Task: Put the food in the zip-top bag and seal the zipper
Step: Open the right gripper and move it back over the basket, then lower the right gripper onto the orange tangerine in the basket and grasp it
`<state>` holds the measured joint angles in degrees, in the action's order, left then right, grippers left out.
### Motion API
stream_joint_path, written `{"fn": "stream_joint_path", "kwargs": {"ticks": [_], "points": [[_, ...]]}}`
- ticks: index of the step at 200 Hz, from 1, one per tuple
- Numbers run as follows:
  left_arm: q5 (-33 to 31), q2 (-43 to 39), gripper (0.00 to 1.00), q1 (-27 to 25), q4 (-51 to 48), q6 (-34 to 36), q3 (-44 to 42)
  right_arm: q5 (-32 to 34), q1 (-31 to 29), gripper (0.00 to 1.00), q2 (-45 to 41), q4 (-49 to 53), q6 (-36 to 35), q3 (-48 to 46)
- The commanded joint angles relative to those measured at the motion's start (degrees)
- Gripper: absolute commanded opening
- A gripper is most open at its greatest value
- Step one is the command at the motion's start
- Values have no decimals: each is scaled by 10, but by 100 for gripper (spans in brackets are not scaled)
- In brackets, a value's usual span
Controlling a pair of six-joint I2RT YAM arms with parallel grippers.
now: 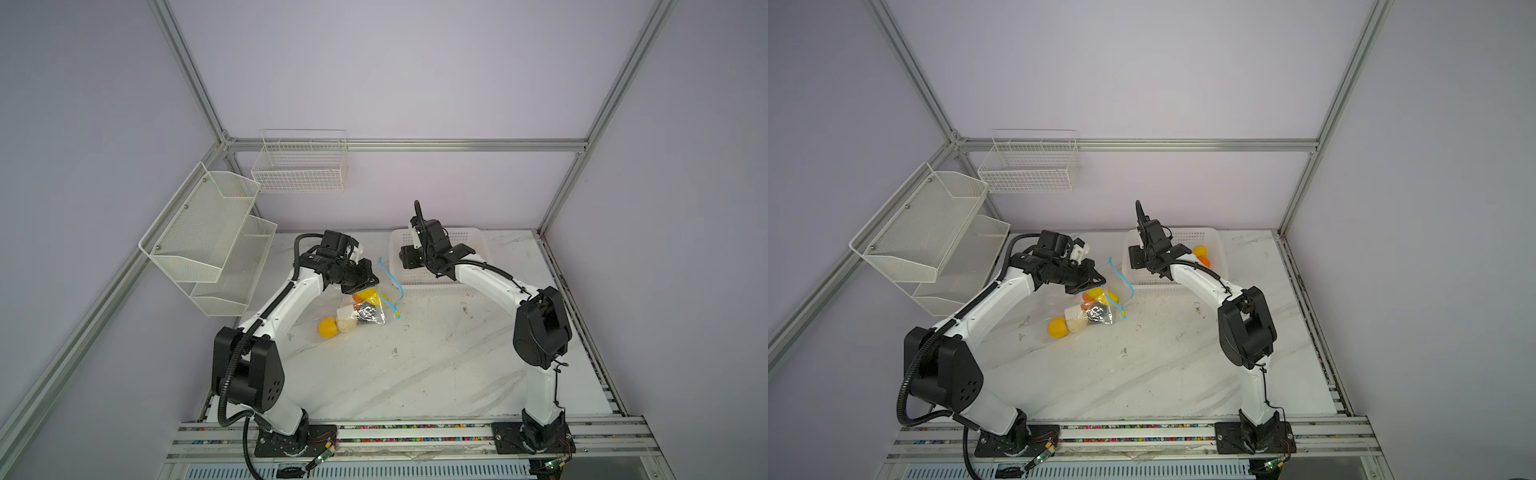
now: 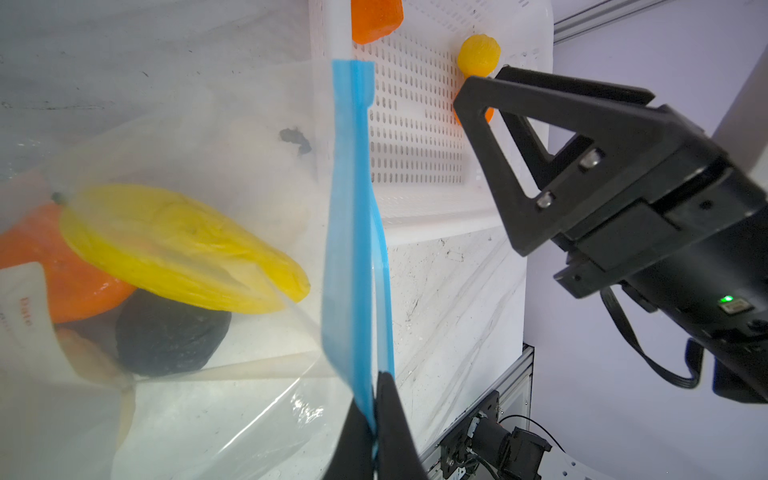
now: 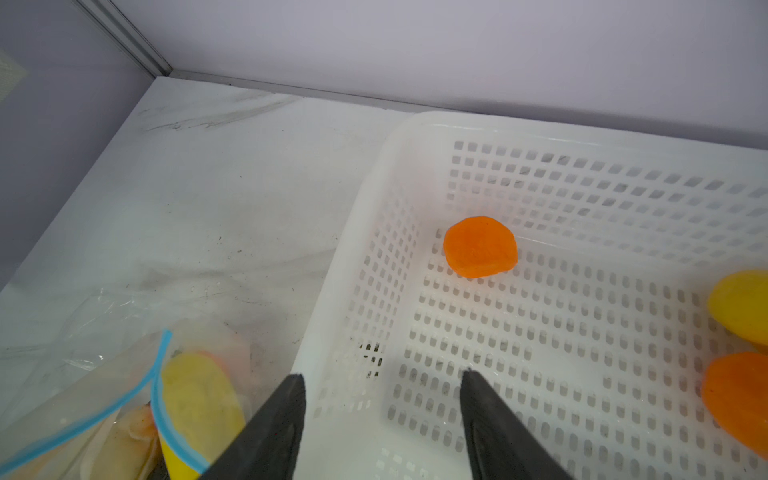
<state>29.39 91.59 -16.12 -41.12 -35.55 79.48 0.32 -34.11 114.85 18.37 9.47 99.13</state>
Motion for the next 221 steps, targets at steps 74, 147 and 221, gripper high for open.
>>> {"fn": "stream_joint_path", "kwargs": {"ticks": [74,147,221], "points": [[4,-7,0,6,18,-1,12,9,22,63,20,-2,-22,2],[3,-2,0,8,9,6,17,6,38,63,46,-8,-29,18],[9,-2,0,9,11,3,23,-22,54,63,98,-9,-31,48]]}}
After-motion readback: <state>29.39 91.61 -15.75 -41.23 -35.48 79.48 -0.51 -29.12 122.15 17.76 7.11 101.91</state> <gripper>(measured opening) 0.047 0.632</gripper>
